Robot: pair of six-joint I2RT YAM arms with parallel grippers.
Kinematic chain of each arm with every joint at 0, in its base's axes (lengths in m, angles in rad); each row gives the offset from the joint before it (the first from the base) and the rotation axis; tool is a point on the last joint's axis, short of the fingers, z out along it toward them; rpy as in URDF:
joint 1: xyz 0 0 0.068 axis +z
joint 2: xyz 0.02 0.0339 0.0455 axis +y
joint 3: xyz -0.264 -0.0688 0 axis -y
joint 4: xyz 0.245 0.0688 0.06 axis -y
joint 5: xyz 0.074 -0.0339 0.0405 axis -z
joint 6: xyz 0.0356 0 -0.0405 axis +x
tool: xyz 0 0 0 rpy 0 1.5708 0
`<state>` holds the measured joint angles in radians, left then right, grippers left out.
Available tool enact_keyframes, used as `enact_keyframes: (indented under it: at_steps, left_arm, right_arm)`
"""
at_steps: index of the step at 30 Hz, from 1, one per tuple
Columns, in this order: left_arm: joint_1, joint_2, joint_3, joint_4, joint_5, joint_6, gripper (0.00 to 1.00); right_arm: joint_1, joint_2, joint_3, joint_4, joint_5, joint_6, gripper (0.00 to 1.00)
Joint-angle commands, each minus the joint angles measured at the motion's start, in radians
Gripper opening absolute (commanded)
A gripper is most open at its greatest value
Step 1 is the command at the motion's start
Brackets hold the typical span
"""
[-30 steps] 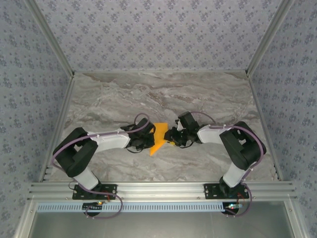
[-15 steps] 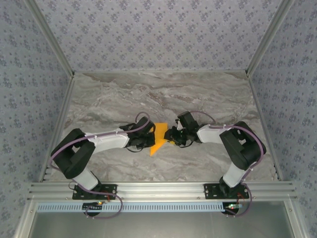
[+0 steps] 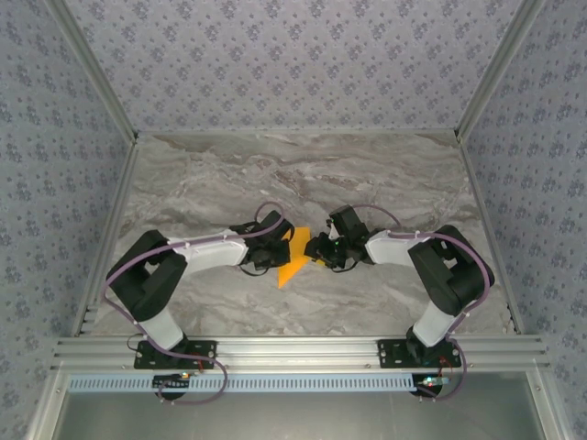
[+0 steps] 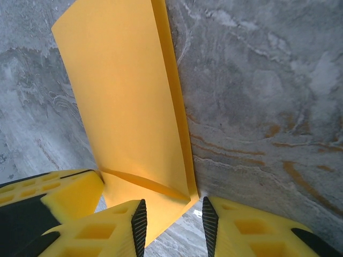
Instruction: Fold a paper plane with a square sheet of paper (pick it up from the middle)
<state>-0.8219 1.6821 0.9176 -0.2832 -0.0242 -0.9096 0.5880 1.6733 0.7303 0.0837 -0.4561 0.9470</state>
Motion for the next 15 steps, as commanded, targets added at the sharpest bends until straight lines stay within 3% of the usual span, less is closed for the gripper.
enact_keyframes:
  at_steps: [1, 15]
  left_arm:
    - [0.006, 0.017, -0.011, -0.035, -0.040, -0.018, 0.00]
    - [0.007, 0.021, -0.050, -0.020, -0.046, -0.049, 0.00]
  right_arm:
    - [0.004, -0.013, 0.012, -0.033, 0.015, 0.007, 0.38]
    - [0.005, 0.014, 0.045, -0.036, 0.002, 0.006, 0.35]
